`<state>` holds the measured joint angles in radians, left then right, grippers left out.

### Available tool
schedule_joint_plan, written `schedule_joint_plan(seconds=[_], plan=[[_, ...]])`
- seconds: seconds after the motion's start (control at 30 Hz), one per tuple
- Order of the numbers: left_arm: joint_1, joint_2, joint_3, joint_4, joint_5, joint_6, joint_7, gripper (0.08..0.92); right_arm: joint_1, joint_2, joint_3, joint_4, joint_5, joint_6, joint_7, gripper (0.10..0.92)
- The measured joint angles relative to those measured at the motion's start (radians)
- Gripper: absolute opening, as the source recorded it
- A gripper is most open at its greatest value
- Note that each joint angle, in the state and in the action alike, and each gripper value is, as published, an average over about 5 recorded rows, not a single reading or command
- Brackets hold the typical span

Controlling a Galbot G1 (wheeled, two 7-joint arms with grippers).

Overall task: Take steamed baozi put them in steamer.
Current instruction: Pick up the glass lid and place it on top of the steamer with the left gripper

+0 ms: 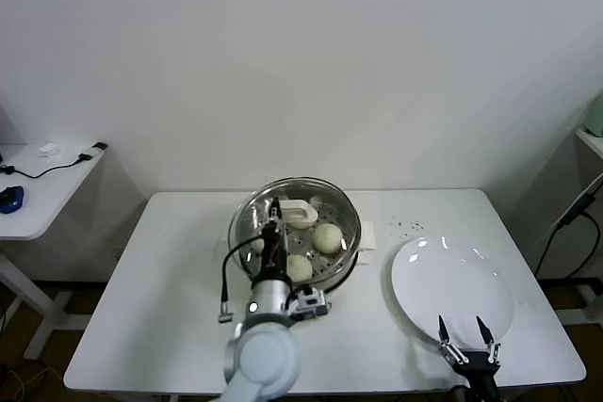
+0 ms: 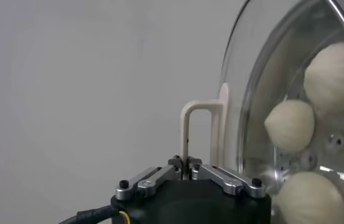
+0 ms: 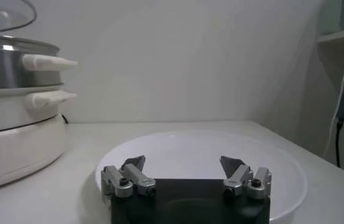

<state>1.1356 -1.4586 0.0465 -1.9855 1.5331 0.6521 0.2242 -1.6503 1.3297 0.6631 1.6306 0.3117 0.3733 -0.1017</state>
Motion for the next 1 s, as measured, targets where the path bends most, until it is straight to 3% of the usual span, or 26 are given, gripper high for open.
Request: schedule_joint_plan(seconds=[0.27,1.0], plan=[[-0.026,-0.063,0.025,0.075,0.064,0.000,-0.012,0.139,0.000,-0.001,-0.002,-0.011,0.003,0.017,0.003,0.823],[-0.055,-0.094,0.008,0.194,0.152,-0.008,-0.018,0.139,-0.007,0.002,-0.013,-0.022,0.001,0.050,-0.002,0.823]])
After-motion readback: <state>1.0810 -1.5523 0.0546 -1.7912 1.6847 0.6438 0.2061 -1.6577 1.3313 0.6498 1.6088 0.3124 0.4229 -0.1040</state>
